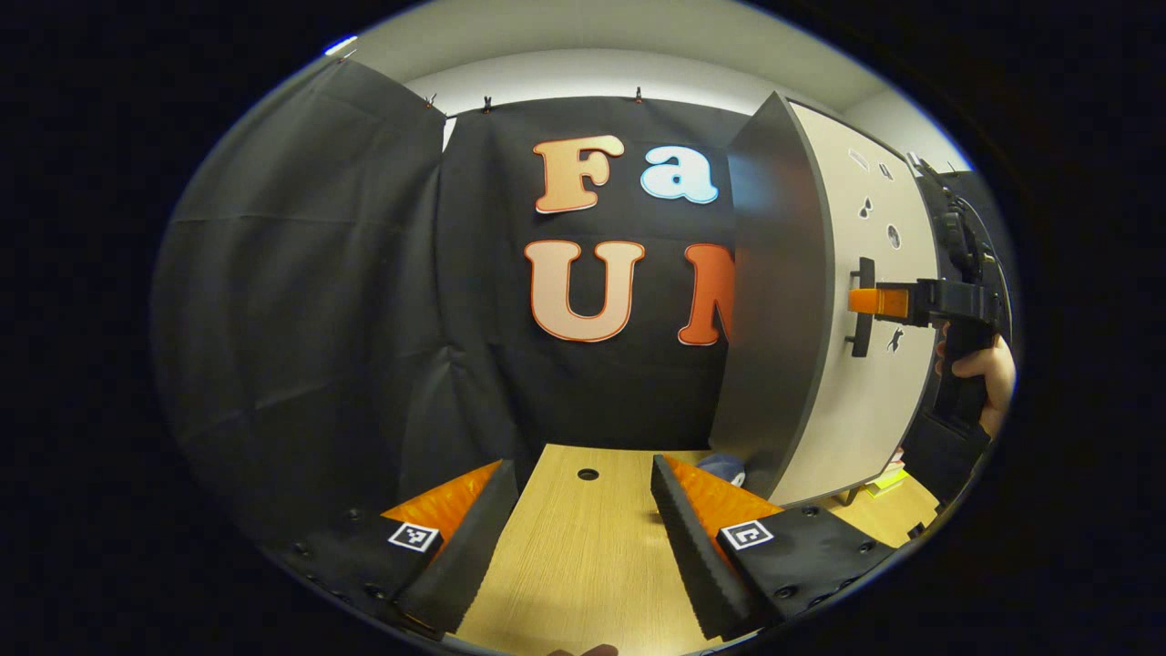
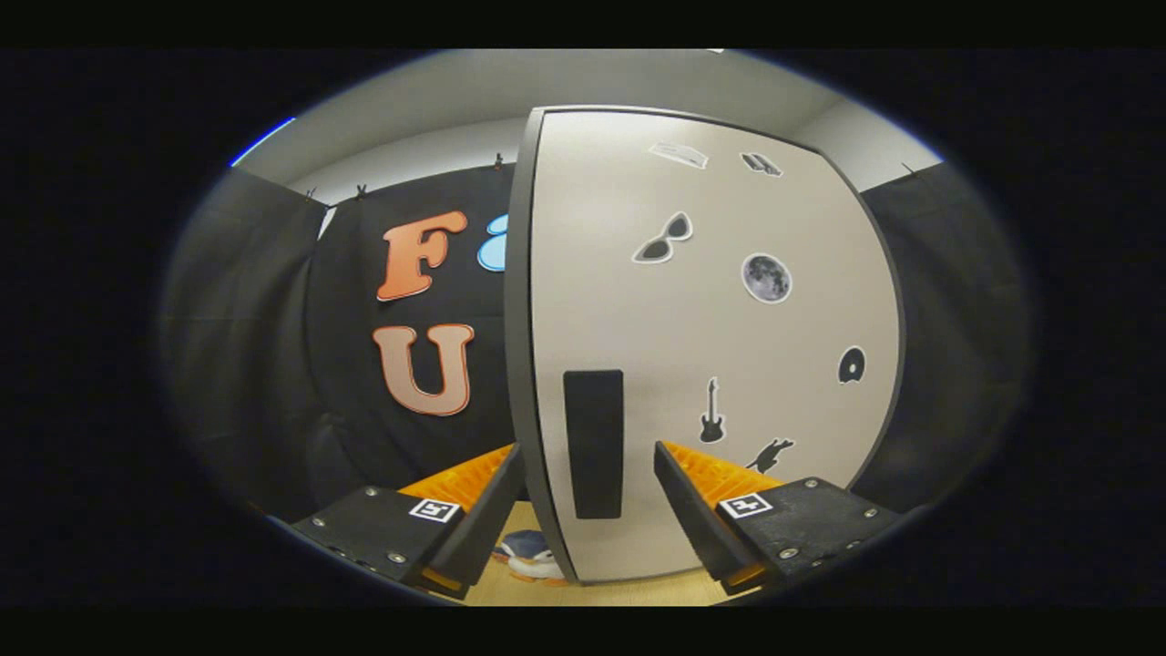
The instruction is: Open the cabinet door with the right hand, grasp the bottle in the cabinet with the left hand and place it on the coaster, then close the cabinet door with the right hand.
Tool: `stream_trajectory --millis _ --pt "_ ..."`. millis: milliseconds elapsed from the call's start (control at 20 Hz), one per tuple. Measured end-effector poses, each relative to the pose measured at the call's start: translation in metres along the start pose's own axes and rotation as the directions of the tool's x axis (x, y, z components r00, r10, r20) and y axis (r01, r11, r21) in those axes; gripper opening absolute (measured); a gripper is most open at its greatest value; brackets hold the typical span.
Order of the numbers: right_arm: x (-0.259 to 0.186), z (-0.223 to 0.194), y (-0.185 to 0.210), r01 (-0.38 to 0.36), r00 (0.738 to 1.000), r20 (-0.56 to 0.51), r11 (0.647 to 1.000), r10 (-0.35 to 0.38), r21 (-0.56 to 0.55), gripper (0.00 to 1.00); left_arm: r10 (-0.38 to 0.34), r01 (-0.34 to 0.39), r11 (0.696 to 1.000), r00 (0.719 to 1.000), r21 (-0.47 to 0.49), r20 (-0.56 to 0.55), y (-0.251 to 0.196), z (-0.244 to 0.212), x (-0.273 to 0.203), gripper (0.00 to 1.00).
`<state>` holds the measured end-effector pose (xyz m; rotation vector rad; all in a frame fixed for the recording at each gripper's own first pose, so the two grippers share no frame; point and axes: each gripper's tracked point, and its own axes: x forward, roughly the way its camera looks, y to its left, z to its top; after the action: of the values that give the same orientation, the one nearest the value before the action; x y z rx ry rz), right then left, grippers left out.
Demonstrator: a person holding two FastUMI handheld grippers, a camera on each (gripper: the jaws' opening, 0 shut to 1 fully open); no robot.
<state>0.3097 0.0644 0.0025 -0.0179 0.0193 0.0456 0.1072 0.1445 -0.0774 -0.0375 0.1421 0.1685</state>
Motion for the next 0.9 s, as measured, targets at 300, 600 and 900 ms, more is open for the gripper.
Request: stream_trajectory --millis 300,600,900 --pt "0.015 -0.004 -0.001 0.020 1.000 0.004 1.000 -0.020 -0.023 0.61 0.030 -0.030 1.000 0.999 -0.005 -0.013 0.020 -0.005 0.006 0.97" --pt "0.012 -0.005 -0.007 0.011 1.000 -0.021 1.000 -0.011 0.027 0.34 0.018 -0.018 1.000 0.999 0.013 -0.026 0.013 -0.010 0.002 0.97" --pt "-0.004 -0.005 -0.008 -0.028 0.999 -0.040 0.999 0.029 0.028 0.29 0.015 -0.015 1.000 1.000 0.022 -0.014 -0.005 -0.002 -0.011 0.97"
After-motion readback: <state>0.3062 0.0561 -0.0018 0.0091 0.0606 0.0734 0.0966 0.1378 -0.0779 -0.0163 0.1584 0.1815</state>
